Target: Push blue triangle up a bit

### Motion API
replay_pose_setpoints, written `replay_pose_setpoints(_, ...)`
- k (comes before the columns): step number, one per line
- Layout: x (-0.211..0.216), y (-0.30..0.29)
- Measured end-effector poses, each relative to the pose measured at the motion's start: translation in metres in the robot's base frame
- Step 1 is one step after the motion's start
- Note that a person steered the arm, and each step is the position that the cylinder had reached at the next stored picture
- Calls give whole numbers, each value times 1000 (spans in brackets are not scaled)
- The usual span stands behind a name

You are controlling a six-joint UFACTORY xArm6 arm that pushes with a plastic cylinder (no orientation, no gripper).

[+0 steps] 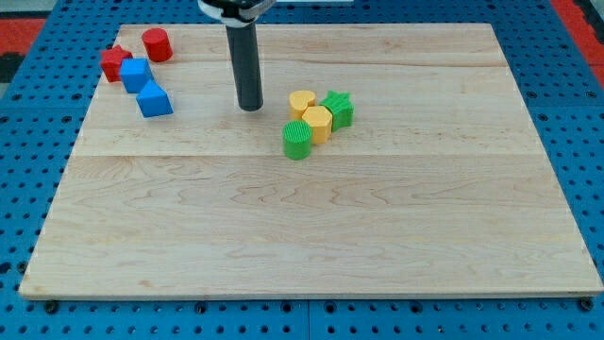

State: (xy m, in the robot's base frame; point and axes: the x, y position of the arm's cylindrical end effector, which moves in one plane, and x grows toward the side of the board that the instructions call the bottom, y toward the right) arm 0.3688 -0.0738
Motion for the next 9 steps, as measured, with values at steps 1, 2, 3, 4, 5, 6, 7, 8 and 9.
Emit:
replay_pose_setpoints(1,21,-16)
replay_pose_setpoints(2,21,-59)
replay_pose_setpoints(3,36,-57)
replay_pose_setpoints(4,37,-84)
replay_pose_setpoints(5,37,-103)
replay_pose_setpoints(6,53,-103)
replay_pose_setpoints(7,62,-126)
replay_pose_setpoints(8,61,-165)
replay_pose_setpoints(9,46,-159)
